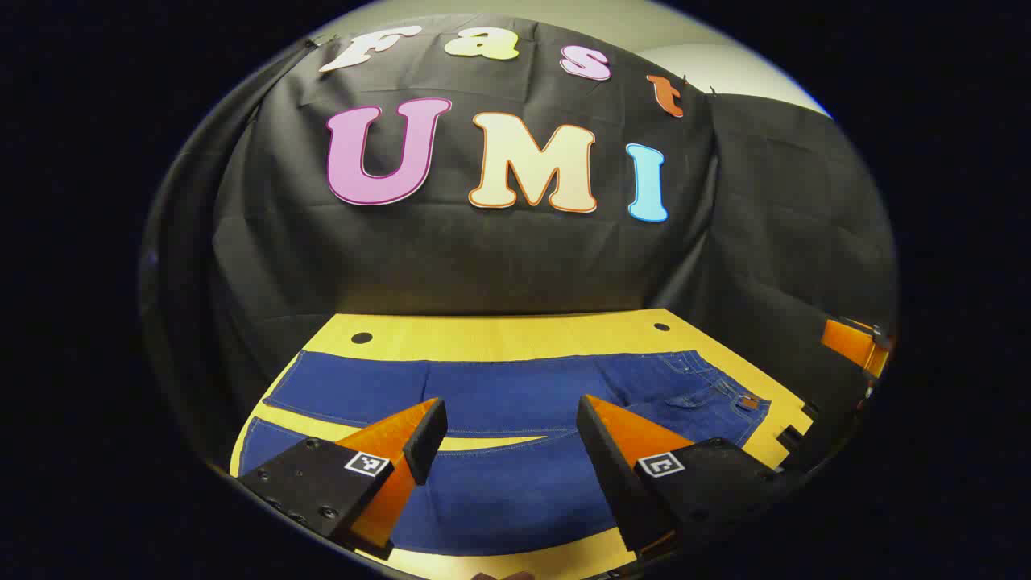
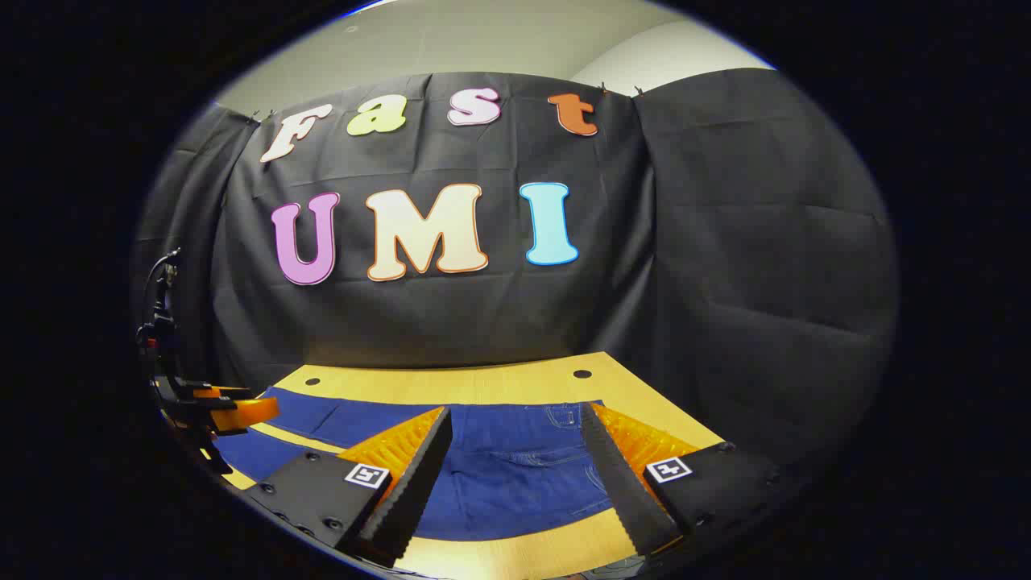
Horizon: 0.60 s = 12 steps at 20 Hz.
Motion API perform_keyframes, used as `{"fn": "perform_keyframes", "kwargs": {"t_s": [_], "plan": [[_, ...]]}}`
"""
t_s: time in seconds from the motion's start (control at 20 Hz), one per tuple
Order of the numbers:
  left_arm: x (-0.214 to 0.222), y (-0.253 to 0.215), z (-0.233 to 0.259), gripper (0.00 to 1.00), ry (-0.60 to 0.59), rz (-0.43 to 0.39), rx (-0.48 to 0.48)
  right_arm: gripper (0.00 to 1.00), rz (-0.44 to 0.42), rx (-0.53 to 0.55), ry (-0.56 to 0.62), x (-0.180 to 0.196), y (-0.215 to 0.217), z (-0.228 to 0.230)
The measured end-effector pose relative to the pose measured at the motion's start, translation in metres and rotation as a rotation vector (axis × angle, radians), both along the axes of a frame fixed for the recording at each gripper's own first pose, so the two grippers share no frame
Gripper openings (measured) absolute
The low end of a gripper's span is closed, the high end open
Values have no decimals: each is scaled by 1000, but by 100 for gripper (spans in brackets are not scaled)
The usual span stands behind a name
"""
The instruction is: Grasp the waist and the cuffs of the jeans and fold them to make the two legs overlap; first hold the waist and fold one-third of the jeans toward the cuffs, then hold the cuffs and fold the remaining one-third in the same direction to finish folding.
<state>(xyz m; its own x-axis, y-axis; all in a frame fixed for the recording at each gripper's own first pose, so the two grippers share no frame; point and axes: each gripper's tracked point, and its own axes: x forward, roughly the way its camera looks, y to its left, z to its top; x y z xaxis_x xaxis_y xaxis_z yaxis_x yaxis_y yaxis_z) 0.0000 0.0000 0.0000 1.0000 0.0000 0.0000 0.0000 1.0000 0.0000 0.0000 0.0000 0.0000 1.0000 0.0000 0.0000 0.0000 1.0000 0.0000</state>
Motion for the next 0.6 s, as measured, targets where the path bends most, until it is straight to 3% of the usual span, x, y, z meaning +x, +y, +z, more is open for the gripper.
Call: {"fn": "perform_keyframes", "kwargs": {"t_s": [0.35, 0.6], "plan": [[0, 6, -22, 96, 48, -97, 59, 99, -11, -15, 31, -8, 0, -13], [-9, 26, -43, 96, 112, -165, 168, 98, -3, -23, 44, -14, 10, -20]]}}
